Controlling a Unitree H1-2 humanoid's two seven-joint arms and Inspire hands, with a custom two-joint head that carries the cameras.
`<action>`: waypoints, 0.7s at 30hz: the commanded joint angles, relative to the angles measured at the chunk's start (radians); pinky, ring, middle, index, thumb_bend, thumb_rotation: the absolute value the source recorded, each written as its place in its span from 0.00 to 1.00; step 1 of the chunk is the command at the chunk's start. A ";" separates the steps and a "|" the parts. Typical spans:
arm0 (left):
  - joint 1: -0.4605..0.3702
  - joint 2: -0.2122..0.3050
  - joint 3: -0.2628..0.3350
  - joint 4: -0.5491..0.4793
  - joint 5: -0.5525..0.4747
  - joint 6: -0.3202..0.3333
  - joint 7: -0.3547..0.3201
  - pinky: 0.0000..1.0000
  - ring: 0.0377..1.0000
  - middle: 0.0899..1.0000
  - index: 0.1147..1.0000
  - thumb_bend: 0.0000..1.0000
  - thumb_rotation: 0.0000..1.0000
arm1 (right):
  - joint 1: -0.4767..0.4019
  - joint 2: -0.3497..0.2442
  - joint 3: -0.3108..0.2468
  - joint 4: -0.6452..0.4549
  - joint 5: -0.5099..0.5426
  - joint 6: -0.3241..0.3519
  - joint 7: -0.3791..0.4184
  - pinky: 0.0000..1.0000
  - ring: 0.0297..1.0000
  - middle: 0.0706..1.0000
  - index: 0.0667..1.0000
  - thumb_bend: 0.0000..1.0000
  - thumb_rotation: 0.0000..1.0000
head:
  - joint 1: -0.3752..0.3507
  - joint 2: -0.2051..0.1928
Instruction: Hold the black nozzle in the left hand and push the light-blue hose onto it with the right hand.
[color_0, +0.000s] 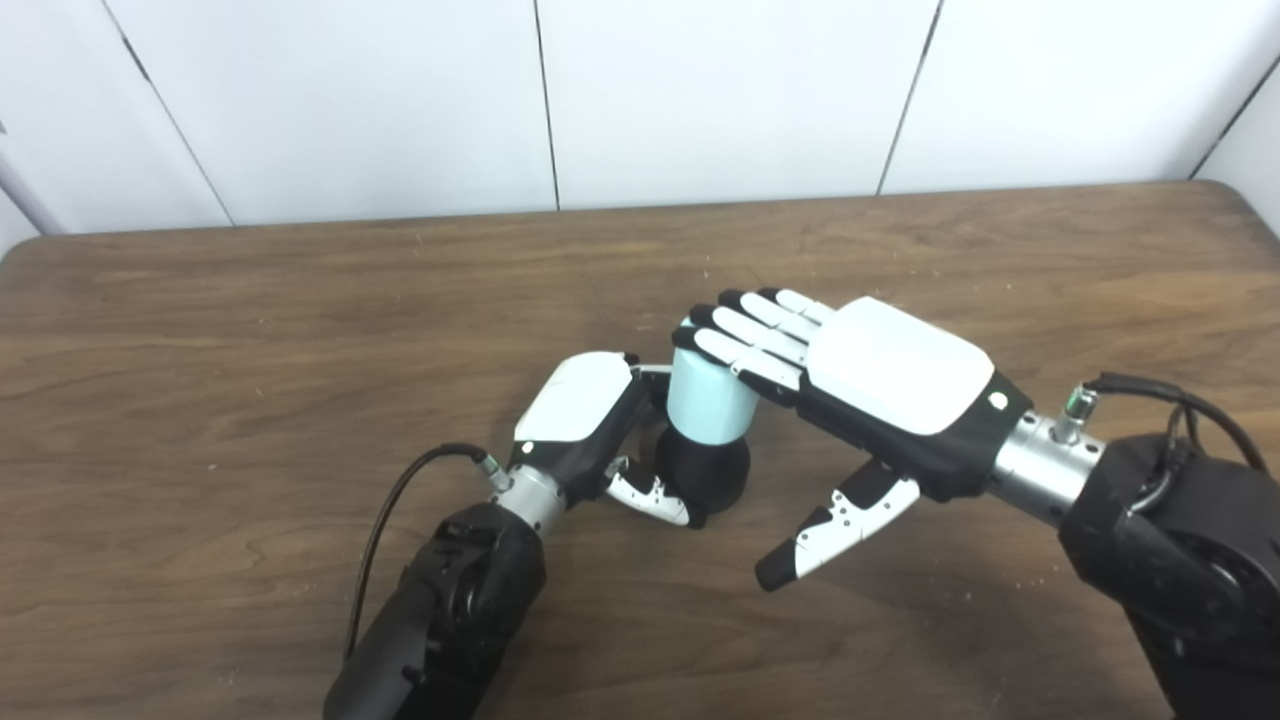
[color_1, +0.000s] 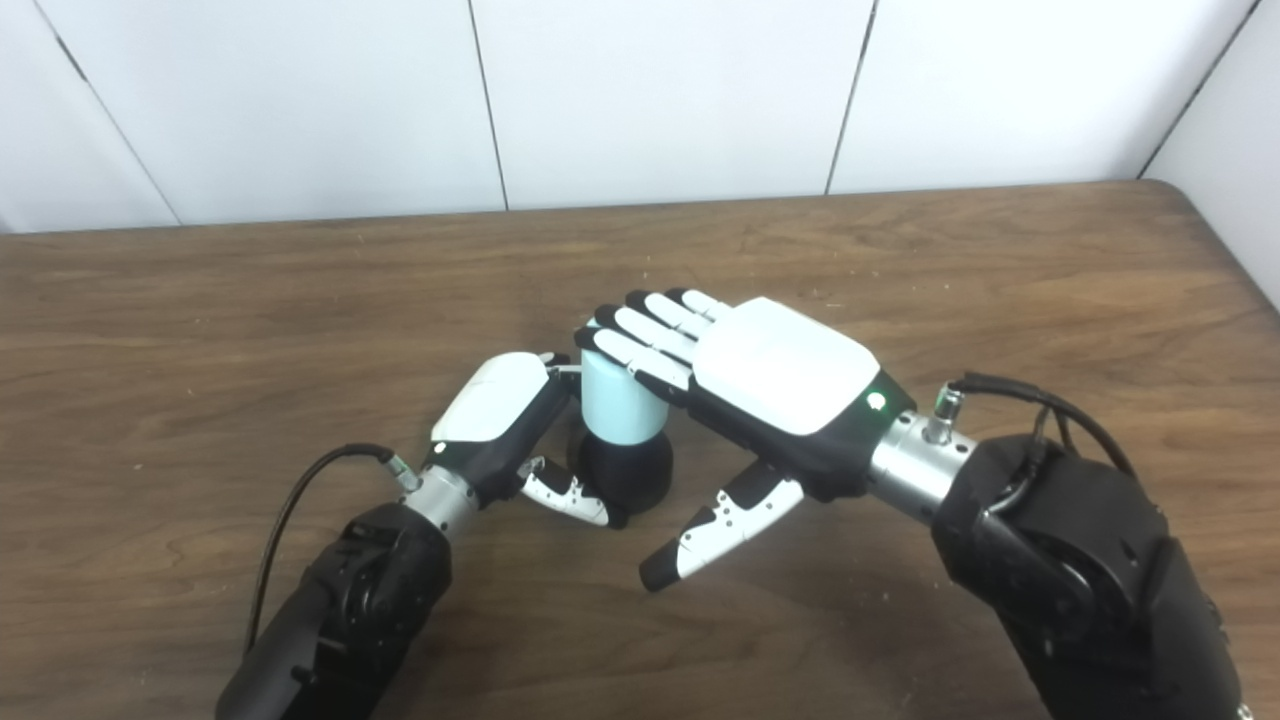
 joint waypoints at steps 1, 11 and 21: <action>0.029 0.049 0.003 0.068 0.045 0.065 -0.052 0.90 0.68 0.50 0.38 0.52 0.00 | 0.039 -0.021 0.018 0.023 0.003 0.000 0.028 1.00 1.00 1.00 1.00 0.70 0.90 | -0.002 0.002; 0.027 0.047 0.002 0.065 0.046 0.069 -0.055 0.91 0.69 0.50 0.38 0.52 0.00 | 0.066 -0.026 0.067 0.061 -0.003 -0.007 -0.018 1.00 1.00 1.00 1.00 0.69 0.90 | -0.003 0.002; 0.023 0.047 -0.001 0.063 0.044 0.067 -0.060 0.90 0.68 0.50 0.38 0.52 0.00 | 0.052 -0.014 0.100 0.072 -0.008 0.016 -0.016 1.00 1.00 1.00 1.00 0.69 0.89 | 0.001 0.004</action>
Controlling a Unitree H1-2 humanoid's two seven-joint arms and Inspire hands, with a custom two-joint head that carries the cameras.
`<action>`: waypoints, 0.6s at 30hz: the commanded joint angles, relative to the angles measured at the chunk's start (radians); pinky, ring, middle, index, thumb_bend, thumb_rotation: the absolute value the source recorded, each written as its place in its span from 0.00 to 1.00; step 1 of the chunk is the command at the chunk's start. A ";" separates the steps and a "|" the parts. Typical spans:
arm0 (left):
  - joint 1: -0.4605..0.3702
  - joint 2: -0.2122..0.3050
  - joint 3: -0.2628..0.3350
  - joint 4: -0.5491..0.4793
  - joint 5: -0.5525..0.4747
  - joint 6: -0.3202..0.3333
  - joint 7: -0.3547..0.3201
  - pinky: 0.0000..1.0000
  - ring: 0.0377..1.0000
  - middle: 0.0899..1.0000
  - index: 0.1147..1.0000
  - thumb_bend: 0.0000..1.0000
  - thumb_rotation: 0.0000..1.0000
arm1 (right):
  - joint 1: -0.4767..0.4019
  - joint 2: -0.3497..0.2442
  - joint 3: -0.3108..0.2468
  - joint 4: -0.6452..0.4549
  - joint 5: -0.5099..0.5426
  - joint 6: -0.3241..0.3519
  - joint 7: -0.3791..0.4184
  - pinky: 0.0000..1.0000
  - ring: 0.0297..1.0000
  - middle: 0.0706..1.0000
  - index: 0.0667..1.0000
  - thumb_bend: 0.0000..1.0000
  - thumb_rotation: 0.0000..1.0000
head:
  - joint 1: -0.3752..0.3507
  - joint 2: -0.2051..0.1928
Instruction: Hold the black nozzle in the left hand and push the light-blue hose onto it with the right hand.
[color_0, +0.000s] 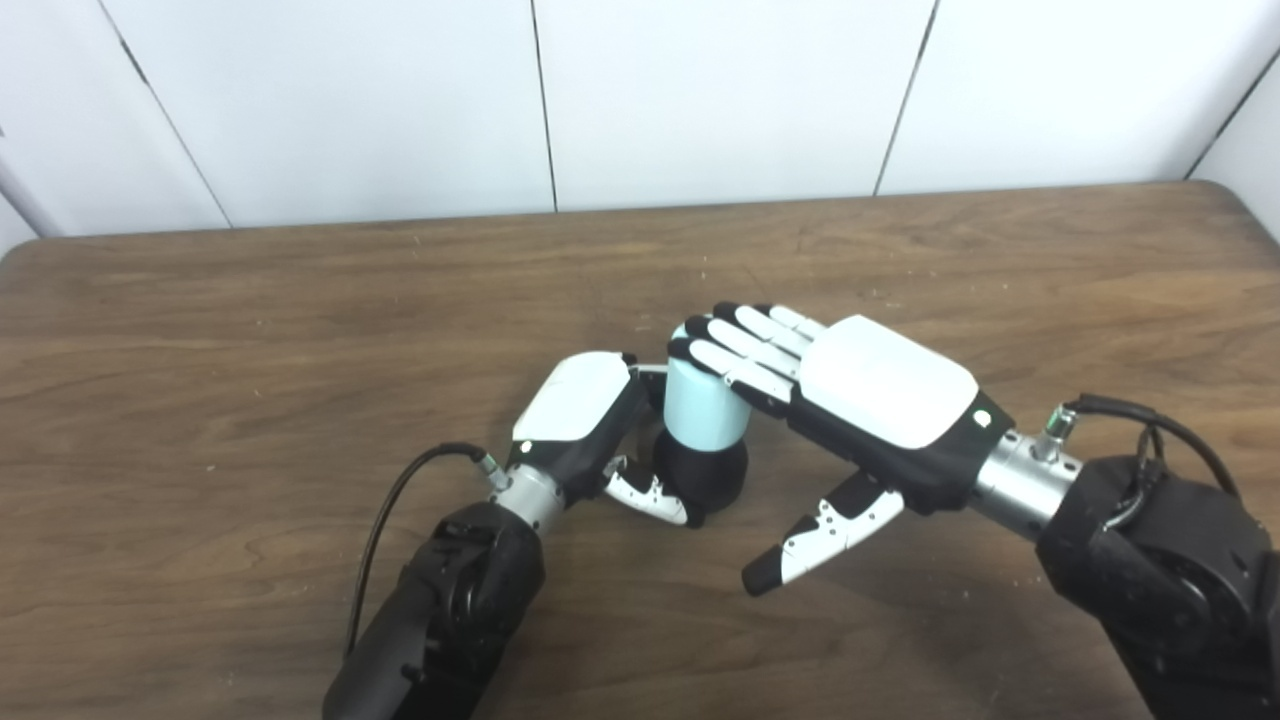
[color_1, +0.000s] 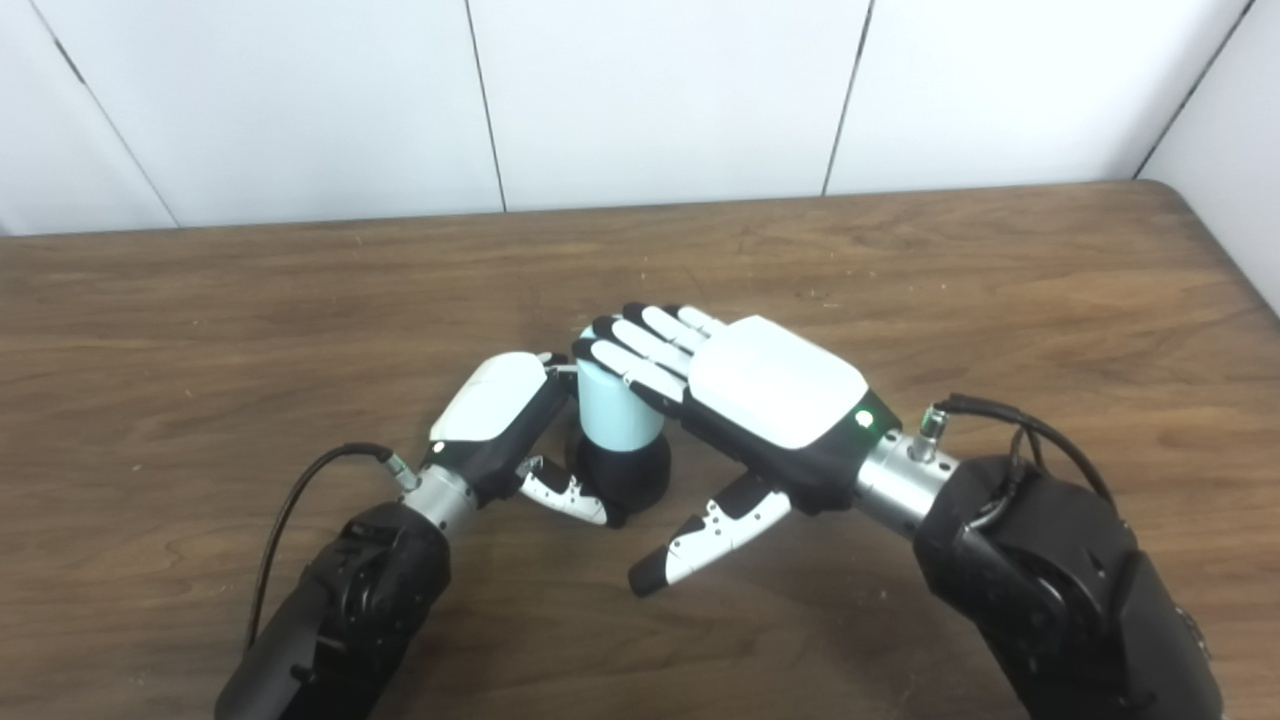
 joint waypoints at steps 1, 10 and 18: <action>0.024 0.046 -0.002 0.061 0.044 0.064 -0.059 0.90 0.68 0.50 0.38 0.52 0.00 | 0.028 -0.012 0.038 0.024 0.002 0.013 0.073 1.00 1.00 1.00 1.00 0.69 0.89 | 0.000 0.000; 0.031 0.041 -0.006 0.043 0.042 0.067 -0.068 0.90 0.68 0.50 0.38 0.52 0.00 | 0.026 -0.029 0.038 0.008 0.019 0.023 0.080 1.00 1.00 1.00 1.00 0.69 0.90 | 0.001 0.004; 0.029 0.041 -0.003 0.059 0.031 0.053 -0.053 0.90 0.67 0.50 0.38 0.51 0.00 | 0.021 -0.052 0.030 -0.005 0.027 0.022 0.072 1.00 1.00 1.00 1.00 0.69 0.90 | -0.002 0.001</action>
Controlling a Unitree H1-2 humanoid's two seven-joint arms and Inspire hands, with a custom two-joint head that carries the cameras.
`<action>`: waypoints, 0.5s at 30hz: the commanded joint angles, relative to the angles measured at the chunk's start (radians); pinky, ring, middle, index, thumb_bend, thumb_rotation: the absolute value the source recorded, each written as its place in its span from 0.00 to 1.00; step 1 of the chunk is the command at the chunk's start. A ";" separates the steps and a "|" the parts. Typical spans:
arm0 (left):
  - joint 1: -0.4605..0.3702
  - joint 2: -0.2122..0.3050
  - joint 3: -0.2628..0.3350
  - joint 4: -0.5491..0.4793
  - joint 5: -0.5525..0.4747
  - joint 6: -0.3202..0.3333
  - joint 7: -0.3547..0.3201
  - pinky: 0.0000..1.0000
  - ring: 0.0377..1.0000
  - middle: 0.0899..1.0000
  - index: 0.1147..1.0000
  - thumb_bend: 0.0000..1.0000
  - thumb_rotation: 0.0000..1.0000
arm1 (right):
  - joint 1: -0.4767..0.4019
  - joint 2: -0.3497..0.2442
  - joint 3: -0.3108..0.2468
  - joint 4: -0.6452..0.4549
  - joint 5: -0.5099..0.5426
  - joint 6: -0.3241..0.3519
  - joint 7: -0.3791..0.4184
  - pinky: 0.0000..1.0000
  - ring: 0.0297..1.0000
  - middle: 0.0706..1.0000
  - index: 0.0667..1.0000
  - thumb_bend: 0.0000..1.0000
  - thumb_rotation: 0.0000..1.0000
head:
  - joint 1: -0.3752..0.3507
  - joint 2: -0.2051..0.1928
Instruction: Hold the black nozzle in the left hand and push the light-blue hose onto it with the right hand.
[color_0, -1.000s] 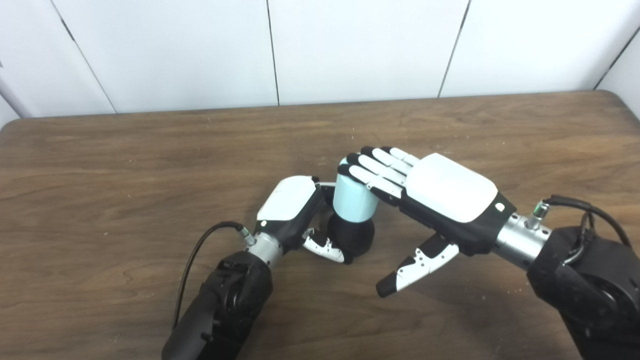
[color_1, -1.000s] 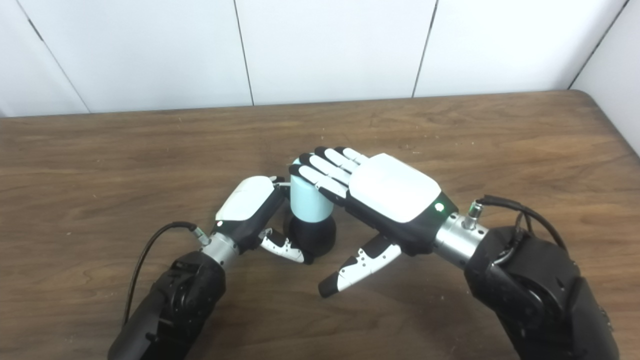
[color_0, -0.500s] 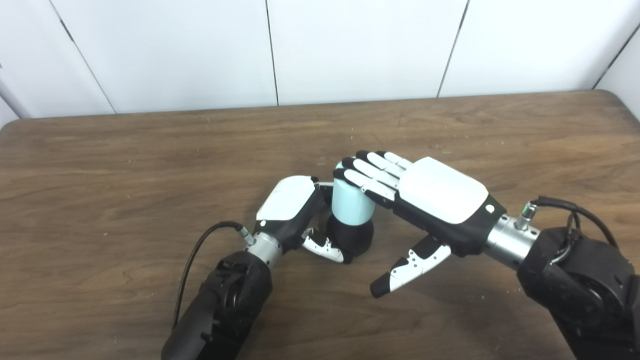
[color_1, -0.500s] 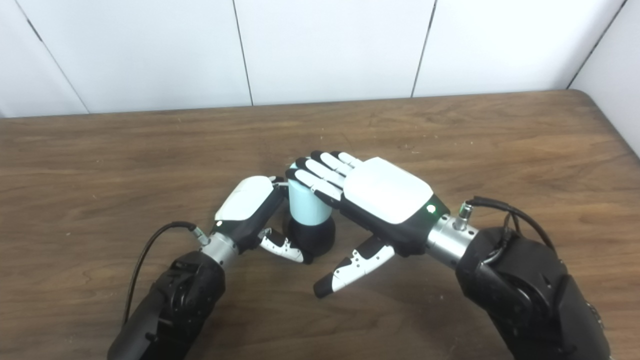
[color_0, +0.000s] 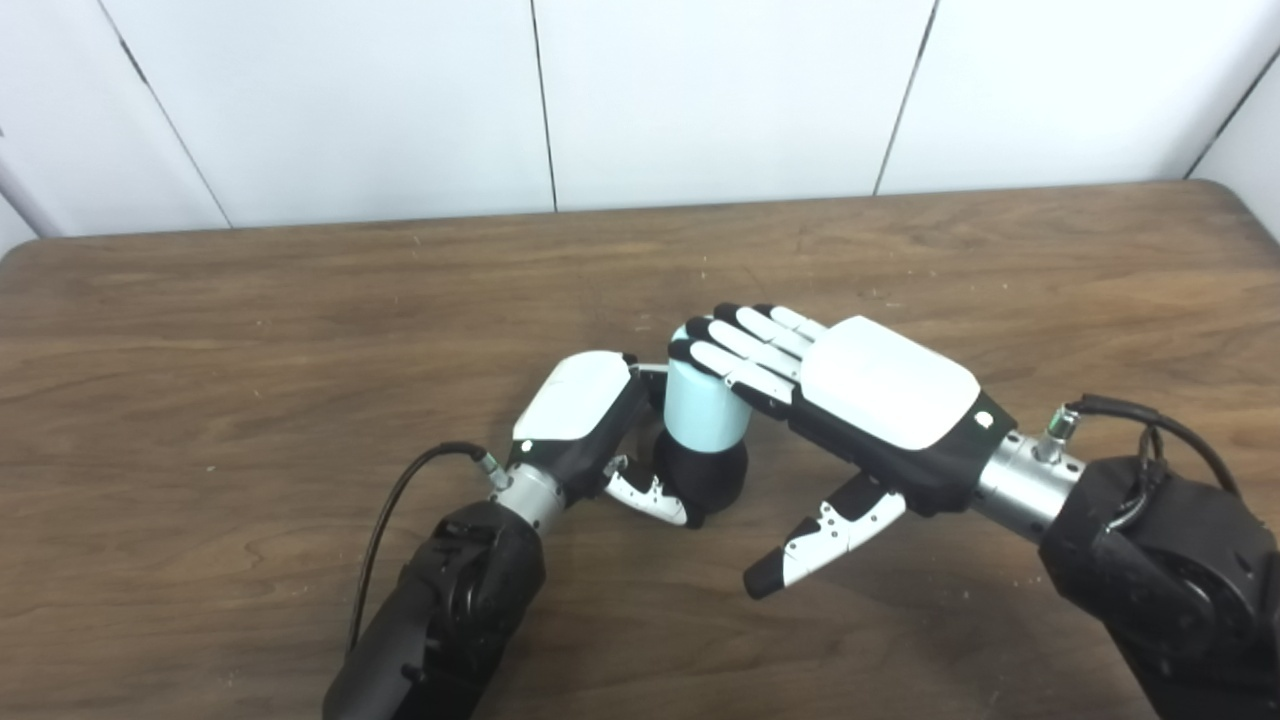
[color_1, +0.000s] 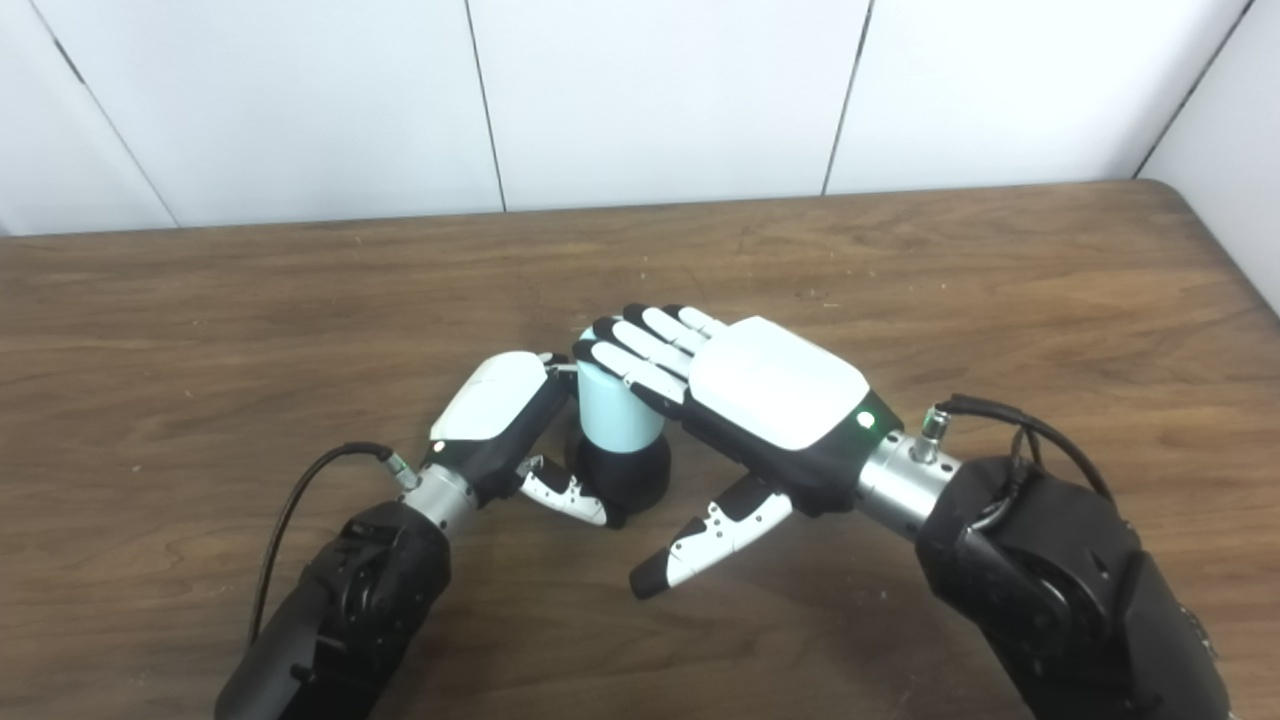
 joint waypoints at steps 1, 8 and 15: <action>0.030 0.042 -0.003 0.064 0.036 0.050 -0.046 0.90 0.67 0.50 0.38 0.51 0.00 | 0.012 -0.037 0.017 0.000 0.022 0.011 0.081 1.00 1.00 1.00 1.00 0.69 0.90 | -0.001 0.000; 0.030 0.043 -0.004 0.061 0.043 0.059 -0.051 0.90 0.67 0.50 0.38 0.52 0.00 | -0.101 -0.006 -0.073 -0.102 0.081 0.084 0.054 1.00 1.00 1.00 1.00 0.68 0.88 | -0.001 0.000; 0.034 0.042 -0.006 0.050 0.045 0.063 -0.056 0.90 0.67 0.50 0.38 0.52 0.00 | -0.146 0.090 -0.180 -0.127 0.123 0.030 -0.105 1.00 1.00 1.00 0.96 0.62 0.79 | -0.004 -0.004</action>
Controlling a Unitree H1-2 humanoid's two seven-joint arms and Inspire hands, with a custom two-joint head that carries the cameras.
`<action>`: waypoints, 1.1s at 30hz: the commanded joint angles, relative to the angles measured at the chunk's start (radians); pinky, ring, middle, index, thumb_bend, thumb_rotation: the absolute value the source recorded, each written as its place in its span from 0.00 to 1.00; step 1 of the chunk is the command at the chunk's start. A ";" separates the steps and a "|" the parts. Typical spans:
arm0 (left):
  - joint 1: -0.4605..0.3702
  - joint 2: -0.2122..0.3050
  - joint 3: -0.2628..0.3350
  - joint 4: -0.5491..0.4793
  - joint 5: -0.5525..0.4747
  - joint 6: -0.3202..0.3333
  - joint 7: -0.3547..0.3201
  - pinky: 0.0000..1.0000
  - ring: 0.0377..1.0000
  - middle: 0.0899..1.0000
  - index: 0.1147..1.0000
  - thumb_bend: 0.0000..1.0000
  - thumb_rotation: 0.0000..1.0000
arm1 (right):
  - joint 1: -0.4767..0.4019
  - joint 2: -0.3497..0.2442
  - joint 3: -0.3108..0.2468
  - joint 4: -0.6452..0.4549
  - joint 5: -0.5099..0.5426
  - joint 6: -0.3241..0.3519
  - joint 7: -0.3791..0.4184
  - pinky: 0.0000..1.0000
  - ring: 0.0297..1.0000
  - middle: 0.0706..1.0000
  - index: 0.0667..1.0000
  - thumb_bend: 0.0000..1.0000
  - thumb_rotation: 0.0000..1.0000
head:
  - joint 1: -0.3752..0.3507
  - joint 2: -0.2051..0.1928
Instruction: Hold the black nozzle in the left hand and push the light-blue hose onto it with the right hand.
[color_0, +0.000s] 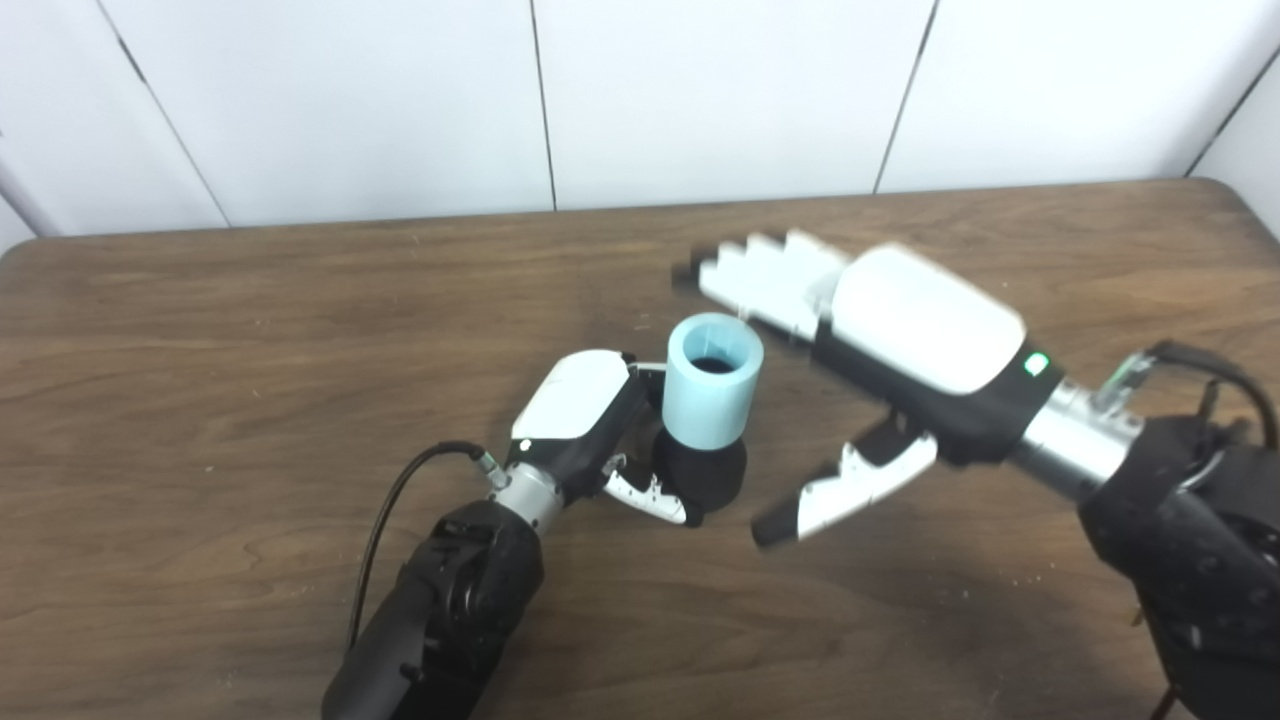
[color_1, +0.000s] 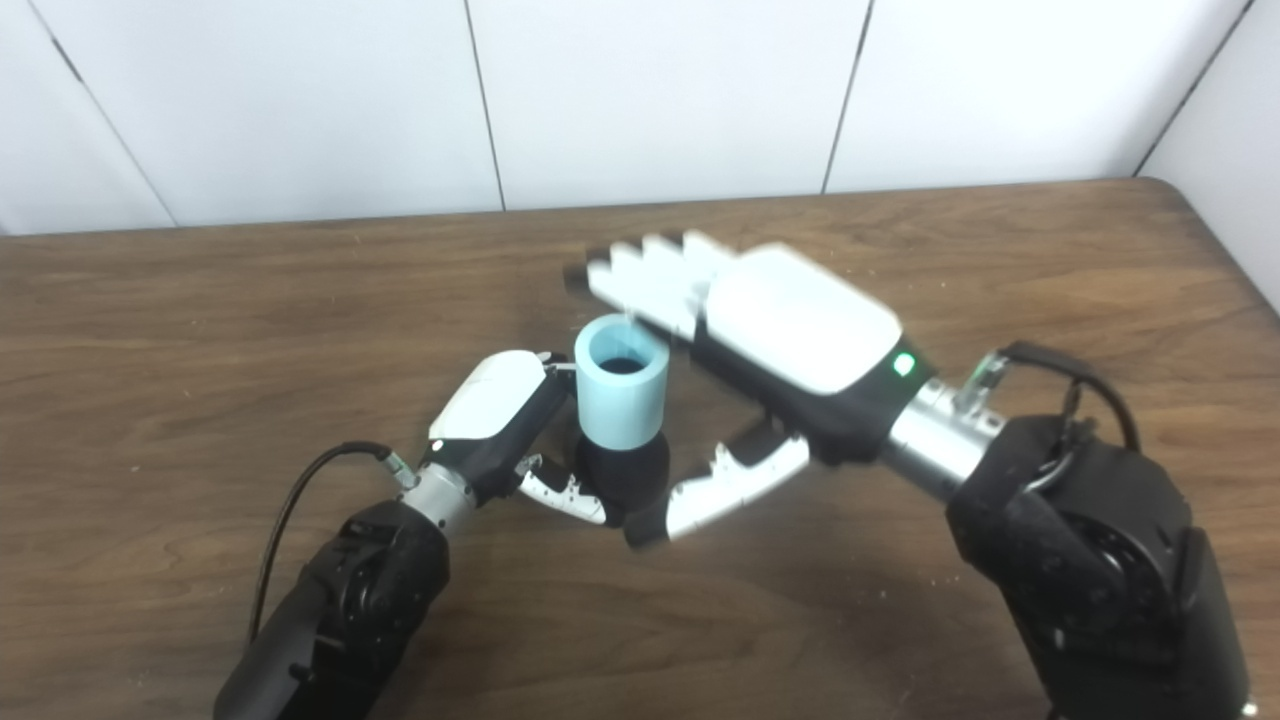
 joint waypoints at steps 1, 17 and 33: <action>0.034 0.041 -0.005 0.048 0.045 0.063 -0.057 0.90 0.67 0.50 0.38 0.52 0.00 | -0.026 -0.004 -0.029 -0.015 0.008 -0.031 -0.052 1.00 1.00 1.00 0.96 0.62 0.78 | 0.001 0.000; 0.024 0.044 0.009 -0.004 0.020 0.075 -0.103 0.85 0.73 0.69 0.70 0.83 0.01 | -0.050 -0.061 -0.048 -0.045 -0.050 0.098 0.111 1.00 1.00 1.00 0.96 0.60 0.77 | 0.006 0.001; 0.005 0.055 0.105 -0.009 -0.119 -0.154 0.024 1.00 1.00 1.00 1.00 1.00 0.28 | 0.004 -0.090 -0.045 -0.008 -0.095 0.033 0.103 1.00 1.00 1.00 0.98 0.60 0.82 | 0.011 -0.007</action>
